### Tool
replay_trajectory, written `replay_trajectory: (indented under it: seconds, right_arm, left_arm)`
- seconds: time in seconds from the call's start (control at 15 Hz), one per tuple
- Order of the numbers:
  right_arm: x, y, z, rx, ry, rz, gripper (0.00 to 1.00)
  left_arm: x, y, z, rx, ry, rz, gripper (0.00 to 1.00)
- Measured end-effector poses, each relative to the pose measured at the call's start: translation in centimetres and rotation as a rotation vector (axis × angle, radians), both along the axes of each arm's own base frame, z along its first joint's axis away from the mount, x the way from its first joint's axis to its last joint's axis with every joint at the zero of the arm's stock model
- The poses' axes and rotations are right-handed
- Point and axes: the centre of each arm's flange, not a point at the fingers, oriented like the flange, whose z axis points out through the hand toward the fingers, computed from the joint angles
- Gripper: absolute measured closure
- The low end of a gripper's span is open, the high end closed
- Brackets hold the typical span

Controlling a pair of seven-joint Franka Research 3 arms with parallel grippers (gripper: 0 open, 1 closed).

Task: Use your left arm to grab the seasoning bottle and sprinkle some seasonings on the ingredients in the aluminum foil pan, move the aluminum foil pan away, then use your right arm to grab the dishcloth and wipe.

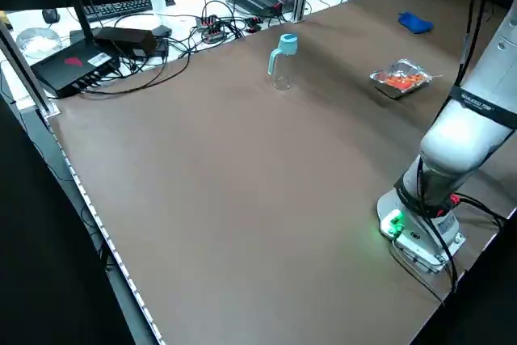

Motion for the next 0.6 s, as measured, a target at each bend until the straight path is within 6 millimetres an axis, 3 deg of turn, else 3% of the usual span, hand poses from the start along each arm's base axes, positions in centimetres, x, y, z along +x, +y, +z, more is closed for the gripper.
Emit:
replay_trajectory:
  seconds: [0.2, 0.4, 0.6]
  right_arm:
    - [-2.0, 2.0, 2.2, -0.001, 0.011, 0.098, 0.0]
    - [-2.5, 1.3, 2.7, 0.036, 0.034, 0.115, 0.0]
    - [-2.5, 0.1, 3.2, 0.059, 0.032, 0.1, 0.0]
  left_arm:
    - [0.1, 0.8, 0.1, 0.0, -0.002, 0.014, 0.0]
    - [0.3, 2.7, 0.2, 0.0, -0.005, 0.047, 0.0]
    - [0.4, 3.2, 0.2, 0.0, -0.005, 0.056, 0.0]
